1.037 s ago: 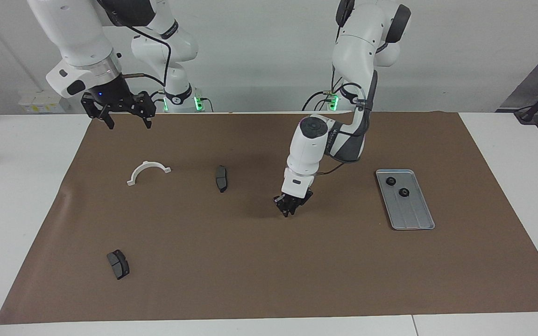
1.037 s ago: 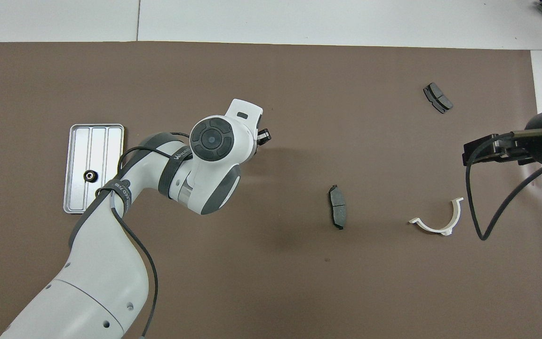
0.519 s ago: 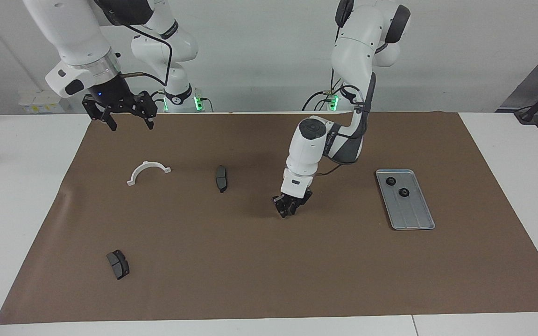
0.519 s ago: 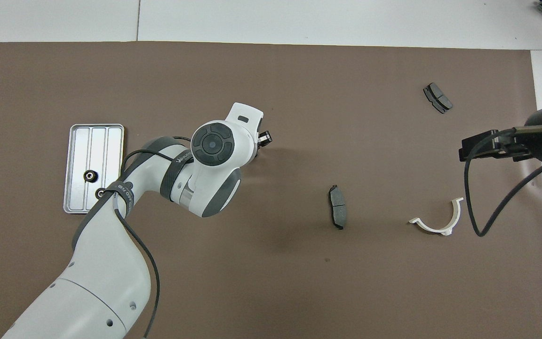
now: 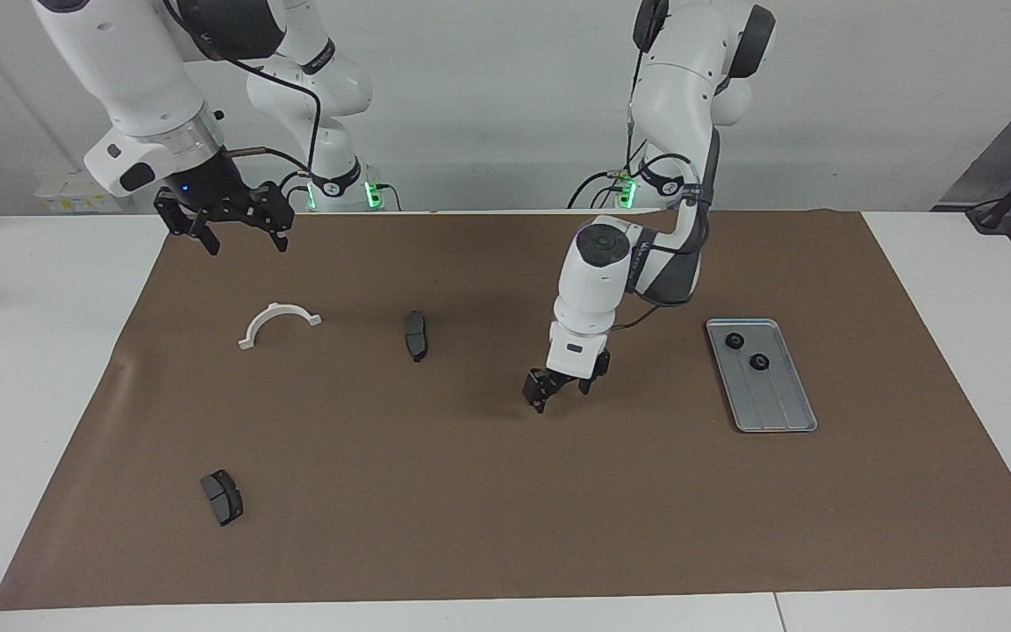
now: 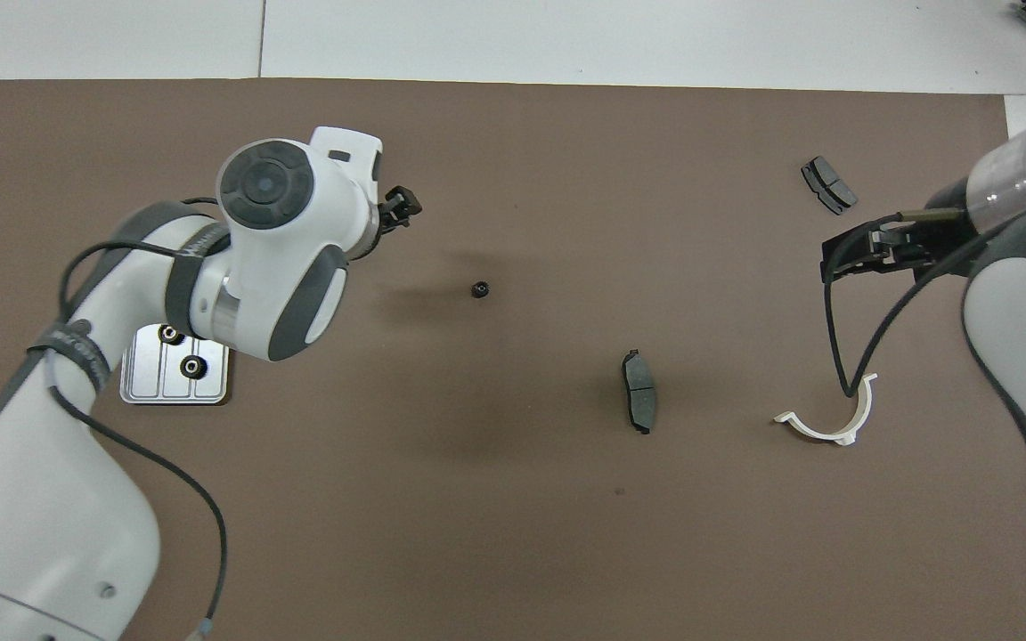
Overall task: Place bearing gear from tray to pile
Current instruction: 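Reach the right gripper to the ring while the left gripper returns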
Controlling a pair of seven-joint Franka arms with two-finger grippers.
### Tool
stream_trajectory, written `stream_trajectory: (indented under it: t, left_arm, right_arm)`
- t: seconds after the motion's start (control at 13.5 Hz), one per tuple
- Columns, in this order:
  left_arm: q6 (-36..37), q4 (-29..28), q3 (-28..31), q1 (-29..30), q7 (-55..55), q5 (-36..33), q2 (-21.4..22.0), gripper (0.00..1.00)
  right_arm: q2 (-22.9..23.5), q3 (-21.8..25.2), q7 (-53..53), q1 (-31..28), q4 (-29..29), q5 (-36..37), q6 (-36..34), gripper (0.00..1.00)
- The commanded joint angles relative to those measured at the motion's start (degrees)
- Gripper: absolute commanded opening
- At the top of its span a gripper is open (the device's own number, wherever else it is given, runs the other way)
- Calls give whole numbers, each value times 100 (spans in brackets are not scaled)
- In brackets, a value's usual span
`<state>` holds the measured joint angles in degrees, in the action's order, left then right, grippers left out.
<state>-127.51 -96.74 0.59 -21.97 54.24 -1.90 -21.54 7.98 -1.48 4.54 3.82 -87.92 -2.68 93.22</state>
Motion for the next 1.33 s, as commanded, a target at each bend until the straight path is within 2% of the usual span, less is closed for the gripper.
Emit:
stream_trajectory:
  t: [0.0,0.22,0.3,0.52,0.74,0.89,1.26]
  left_arm:
    - [595,-230,-42,665,-132,14,545,100]
    - [937,-468,-42,1324,-579,14,870,100]
    - [1112,-564,-50,1544,-772,14,941,100]
    - [826,-1414,-51,1941,-950,14,1274,100]
    - [-367,-2635,-42,2134,-1047,14,1652,100]
    - [-1010,-3129,-42,2214,-1047,14,1767,100]
    - [-1372,-3588,-42,2232,-1319,14,1803,75]
  right_arm:
    - [1044,-19,449,398,1072,215,3,100]
    - [2117,-10,1118,934,2249,416,12,100]
    - [2329,-10,1189,1040,2462,434,73,100]
    - [2593,-28,1355,1331,2490,391,792,100]
    - [3190,-28,1715,1822,2508,373,1627,100]
    - [3604,-28,1988,2043,2552,373,2120,100]
    - [3658,-36,2428,2509,2552,364,2139,100]
